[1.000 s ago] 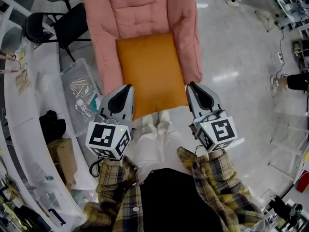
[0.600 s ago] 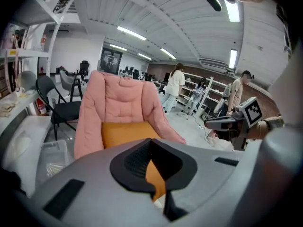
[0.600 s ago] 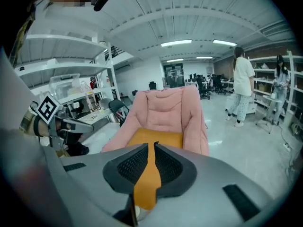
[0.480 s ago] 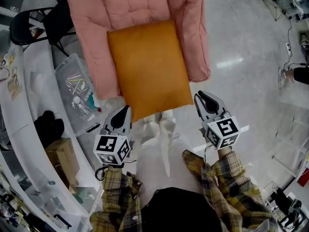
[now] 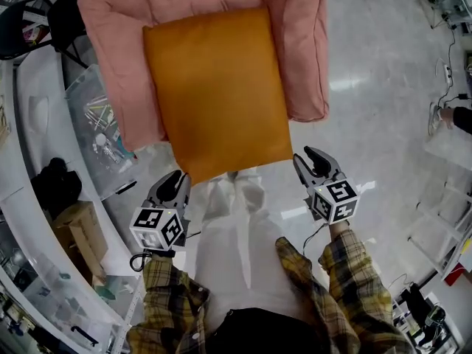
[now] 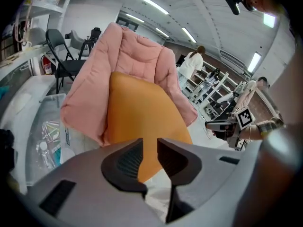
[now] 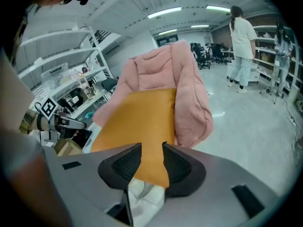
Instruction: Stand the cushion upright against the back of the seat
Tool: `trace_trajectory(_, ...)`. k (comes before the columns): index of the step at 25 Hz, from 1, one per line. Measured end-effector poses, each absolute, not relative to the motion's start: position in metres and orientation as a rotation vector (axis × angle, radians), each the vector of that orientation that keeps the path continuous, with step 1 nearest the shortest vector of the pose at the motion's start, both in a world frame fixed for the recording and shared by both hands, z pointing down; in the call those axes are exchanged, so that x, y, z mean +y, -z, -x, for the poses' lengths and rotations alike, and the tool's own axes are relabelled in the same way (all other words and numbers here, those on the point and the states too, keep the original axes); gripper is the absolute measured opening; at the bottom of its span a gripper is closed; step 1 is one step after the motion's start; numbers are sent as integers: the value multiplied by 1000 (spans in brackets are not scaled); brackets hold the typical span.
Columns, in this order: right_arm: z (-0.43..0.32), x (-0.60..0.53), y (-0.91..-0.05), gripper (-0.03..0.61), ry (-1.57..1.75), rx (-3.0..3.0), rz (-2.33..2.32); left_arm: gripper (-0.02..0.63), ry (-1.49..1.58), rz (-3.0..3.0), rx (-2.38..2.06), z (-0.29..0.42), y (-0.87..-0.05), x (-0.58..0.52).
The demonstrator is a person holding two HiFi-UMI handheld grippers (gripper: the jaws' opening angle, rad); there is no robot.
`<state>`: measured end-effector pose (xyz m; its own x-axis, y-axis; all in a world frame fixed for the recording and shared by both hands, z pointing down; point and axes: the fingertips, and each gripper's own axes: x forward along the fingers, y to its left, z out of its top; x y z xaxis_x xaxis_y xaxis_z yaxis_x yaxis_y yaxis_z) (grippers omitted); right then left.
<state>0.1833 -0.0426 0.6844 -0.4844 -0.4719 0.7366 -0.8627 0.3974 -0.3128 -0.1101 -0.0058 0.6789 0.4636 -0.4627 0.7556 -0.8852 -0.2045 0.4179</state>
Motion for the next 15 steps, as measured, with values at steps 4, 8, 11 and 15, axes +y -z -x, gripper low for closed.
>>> trace_trajectory(4, -188, -29, -722, 163, -956, -2080, -1040, 139, -676, -1817, -1076, 112, -710, 13)
trace_trajectory(8, -192, -11, -755, 183, -952, -2047, -918, 182, -730, -1796, -1026, 111, -735, 34)
trace_trajectory(11, -194, -1, -777, 190, -963, -2015, -865, 190, -775, -1781, -1004, 110, -751, 45)
trace_trajectory(15, -195, 5, -802, 195, -947, -1981, -800, 202, -801, -1745, -1004, 109, -770, 51)
